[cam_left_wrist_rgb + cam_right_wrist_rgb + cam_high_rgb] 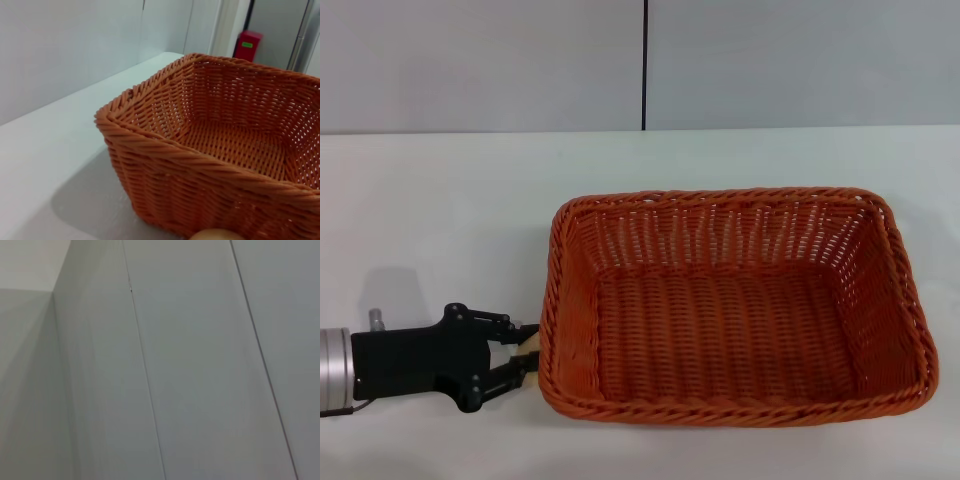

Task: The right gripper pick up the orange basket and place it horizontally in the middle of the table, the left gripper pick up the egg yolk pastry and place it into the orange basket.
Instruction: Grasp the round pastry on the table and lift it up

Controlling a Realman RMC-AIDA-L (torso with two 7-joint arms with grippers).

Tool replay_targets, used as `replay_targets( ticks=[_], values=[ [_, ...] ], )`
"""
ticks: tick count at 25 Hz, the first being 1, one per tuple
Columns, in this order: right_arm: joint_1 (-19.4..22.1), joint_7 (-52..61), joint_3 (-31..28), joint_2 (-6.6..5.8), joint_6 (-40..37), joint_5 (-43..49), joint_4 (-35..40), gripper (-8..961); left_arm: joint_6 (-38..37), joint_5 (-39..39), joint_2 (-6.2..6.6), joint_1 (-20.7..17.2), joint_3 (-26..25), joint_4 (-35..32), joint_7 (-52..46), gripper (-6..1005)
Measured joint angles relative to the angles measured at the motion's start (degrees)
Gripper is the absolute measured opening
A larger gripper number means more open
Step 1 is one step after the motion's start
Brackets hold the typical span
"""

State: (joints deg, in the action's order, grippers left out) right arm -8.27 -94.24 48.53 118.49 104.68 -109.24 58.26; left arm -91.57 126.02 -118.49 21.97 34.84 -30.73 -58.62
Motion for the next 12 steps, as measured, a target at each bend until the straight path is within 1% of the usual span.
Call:
replay_targets(
  ticks=[5, 9, 11, 12],
  values=[
    [0.0, -0.1, 0.0, -0.01, 0.0, 0.0, -0.1, 595, 0.3, -0.6, 0.17, -0.5, -0.3, -1.0, -0.1, 277],
    [-0.1, -0.1, 0.0, -0.02, 0.0, 0.0, -0.2, 595, 0.5, -0.9, 0.31, -1.2, -0.8, -3.2, -0.8, 203],
    [-0.1, -0.1, 0.0, -0.02, 0.0, 0.0, -0.2, 595, 0.0, -1.0, 0.41, -1.6, -2.9, -4.7, -0.9, 168],
    [-0.1, -0.1, 0.0, -0.02, 0.0, 0.0, -0.2, 595, 0.0, -1.0, 0.41, -1.6, -2.9, -4.7, -0.9, 150]
  ],
)
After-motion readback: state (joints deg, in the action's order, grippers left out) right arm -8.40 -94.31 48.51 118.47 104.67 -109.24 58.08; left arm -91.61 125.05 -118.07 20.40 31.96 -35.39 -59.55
